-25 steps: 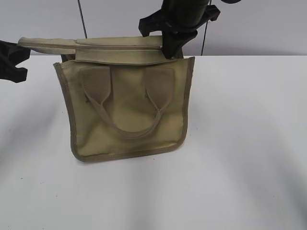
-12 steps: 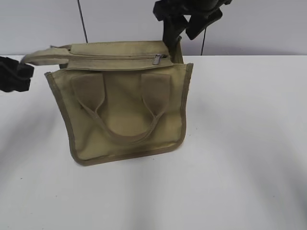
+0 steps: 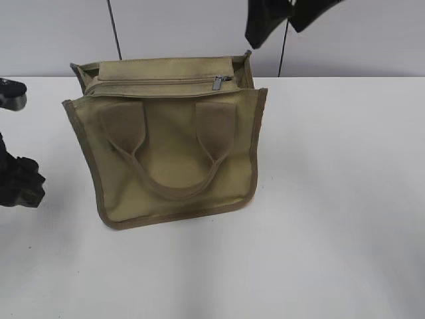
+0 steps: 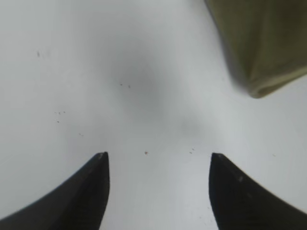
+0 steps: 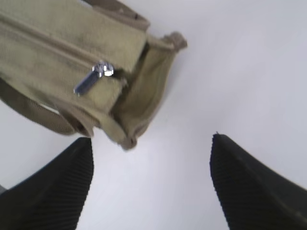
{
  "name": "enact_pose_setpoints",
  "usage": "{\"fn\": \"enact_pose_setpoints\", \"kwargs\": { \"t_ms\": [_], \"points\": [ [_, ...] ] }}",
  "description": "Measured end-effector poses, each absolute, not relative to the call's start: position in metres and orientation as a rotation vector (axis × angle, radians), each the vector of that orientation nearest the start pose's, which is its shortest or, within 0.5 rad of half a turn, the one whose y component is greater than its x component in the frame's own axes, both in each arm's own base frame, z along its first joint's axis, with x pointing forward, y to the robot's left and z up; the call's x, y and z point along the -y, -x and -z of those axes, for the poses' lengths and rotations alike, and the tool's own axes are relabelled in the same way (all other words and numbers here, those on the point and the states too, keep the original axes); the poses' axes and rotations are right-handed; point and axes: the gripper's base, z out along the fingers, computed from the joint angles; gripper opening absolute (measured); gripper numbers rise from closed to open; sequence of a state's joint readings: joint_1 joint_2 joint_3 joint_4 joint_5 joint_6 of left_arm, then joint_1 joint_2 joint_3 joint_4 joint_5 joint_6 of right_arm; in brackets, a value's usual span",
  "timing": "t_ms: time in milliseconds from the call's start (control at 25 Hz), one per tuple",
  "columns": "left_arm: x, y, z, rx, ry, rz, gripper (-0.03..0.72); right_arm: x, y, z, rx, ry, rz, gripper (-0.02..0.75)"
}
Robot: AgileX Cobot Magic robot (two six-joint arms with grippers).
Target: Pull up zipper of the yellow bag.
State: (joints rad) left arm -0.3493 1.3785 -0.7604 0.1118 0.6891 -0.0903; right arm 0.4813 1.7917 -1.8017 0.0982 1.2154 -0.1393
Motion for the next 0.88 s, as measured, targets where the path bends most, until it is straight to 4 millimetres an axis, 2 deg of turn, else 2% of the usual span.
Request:
{"fn": "enact_pose_setpoints", "kwargs": {
  "t_ms": [80,200,280,360,520,680,760,880],
  "points": [
    [0.079,-0.226,-0.238,-2.741,-0.453,0.043,0.482,-0.175,-0.317,-0.359,-2.587,0.818,-0.228,0.582],
    [0.075,-0.207,-0.28,-2.663,-0.433,0.107,0.482,-0.154,-0.278,-0.364,-2.601,0.821,-0.224,0.603],
    [0.067,-0.185,-0.303,-2.6,-0.459,0.119,0.492,-0.138,-0.248,-0.364,-2.604,0.823,-0.22,0.608],
    [0.058,-0.16,-0.319,-2.568,-0.471,0.12,0.524,-0.121,-0.217,-0.37,-2.578,0.813,-0.221,0.61],
    [0.038,-0.105,-0.349,-2.413,-0.458,0.142,0.578,-0.09,-0.158,-0.367,-2.538,0.776,-0.236,0.61],
    [0.024,-0.061,-0.35,-2.298,-0.438,0.184,0.585,-0.058,-0.095,-0.358,-2.438,0.715,-0.267,0.61],
    [0.018,-0.043,-0.344,-2.265,-0.433,0.202,0.585,-0.043,-0.068,-0.348,-2.385,0.695,-0.279,0.61],
    [0.012,-0.021,-0.331,-2.218,-0.427,0.226,0.585,-0.028,-0.038,-0.323,-2.338,0.675,-0.291,0.61]
  ]
}}
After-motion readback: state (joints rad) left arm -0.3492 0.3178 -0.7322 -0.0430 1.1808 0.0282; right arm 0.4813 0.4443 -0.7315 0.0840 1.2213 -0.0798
